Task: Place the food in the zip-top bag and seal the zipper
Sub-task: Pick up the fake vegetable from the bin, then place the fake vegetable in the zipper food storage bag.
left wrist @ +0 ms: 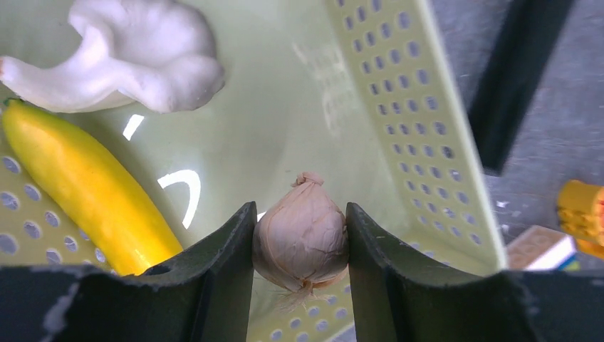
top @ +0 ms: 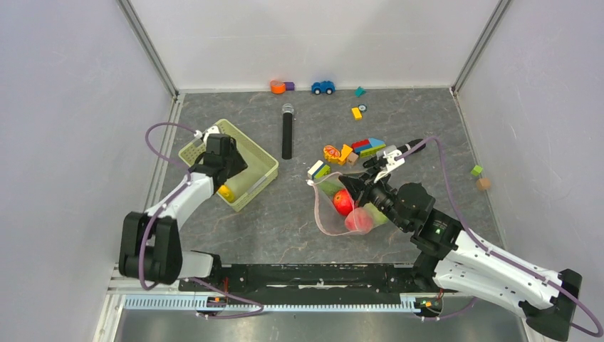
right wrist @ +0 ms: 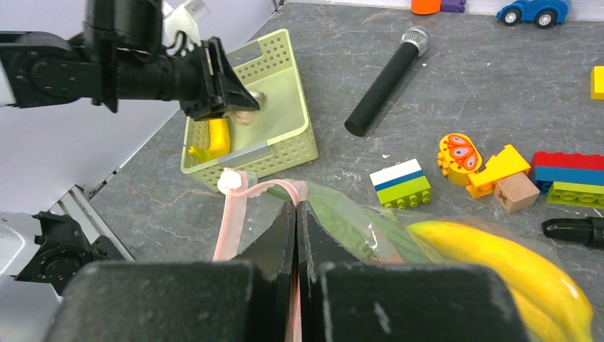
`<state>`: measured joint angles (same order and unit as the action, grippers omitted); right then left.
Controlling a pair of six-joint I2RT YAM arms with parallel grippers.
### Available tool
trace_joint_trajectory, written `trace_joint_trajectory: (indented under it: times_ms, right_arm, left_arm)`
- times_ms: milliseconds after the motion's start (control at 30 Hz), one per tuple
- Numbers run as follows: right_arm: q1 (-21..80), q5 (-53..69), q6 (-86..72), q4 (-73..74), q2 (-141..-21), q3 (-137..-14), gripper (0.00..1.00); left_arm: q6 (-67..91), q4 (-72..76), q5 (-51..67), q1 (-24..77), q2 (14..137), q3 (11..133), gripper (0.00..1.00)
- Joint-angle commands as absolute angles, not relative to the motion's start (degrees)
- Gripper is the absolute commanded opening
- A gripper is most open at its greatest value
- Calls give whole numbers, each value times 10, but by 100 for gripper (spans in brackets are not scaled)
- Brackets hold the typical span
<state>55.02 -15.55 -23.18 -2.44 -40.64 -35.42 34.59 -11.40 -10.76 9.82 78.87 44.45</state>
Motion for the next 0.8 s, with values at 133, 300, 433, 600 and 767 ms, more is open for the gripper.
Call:
trace_joint_trajectory:
  times_ms: [133,300,433,600,767]
  right_arm:
    - [551,-157,-239,-53,-416,-374,0]
    - [551,-153,-244,-69,-420,-374,0]
    - [551,-154,-256,-91,-417,-366,0]
    - [551,-156,-263,-116,-409,-355,0]
    - [551,-160,-270,-122,-406,-348,0]
  left_arm:
    - [359,-98,45,98,632,416,2]
    - [375,28,263,135,557,367,4]
    - [299,31,325,266,522,383,5]
    - [245,52,334,379,486,388,5]
    - [246,84,362,409,470,397,7]
